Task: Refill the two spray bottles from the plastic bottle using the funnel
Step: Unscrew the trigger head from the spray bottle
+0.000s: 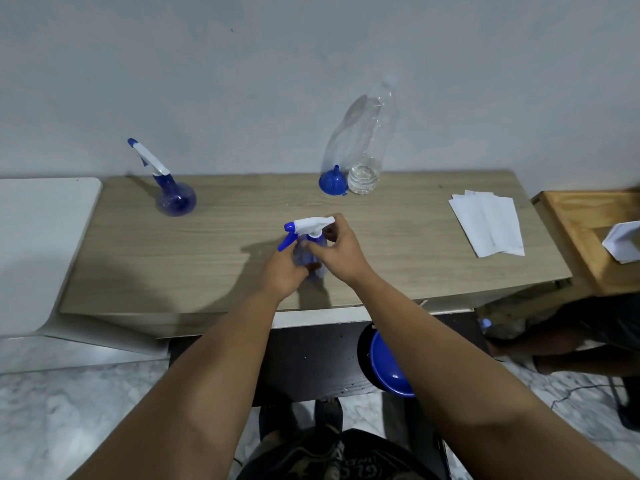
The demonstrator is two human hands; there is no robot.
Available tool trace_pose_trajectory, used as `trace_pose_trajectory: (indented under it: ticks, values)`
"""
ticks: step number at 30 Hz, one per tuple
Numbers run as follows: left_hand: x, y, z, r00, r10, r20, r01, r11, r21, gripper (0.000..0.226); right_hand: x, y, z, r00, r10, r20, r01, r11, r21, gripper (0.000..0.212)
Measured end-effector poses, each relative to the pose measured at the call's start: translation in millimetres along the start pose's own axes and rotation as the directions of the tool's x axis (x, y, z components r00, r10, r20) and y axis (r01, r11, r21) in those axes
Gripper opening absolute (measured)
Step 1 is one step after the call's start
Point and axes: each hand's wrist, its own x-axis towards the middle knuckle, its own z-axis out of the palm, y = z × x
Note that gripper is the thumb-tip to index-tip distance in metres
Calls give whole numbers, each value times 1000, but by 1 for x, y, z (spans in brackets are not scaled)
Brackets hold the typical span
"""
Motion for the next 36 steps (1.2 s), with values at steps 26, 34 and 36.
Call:
trace_pose_trajectory:
  ticks: [26,34,36]
  values:
    - [0,-3,3,999,23,-33,-24,999,-28,58,48,-45,-69,972,-11,-236,-60,955,-292,20]
    - [-6,3,-3,1000,23,-17,-23,1000,-19,58,3,83,-56,916,368,-159,-363,596,-716,36]
    - [-5,4,-3,1000,28,-9,-28,1000,7,61,1,87,-54,922,355,-155,-339,547,-765,42]
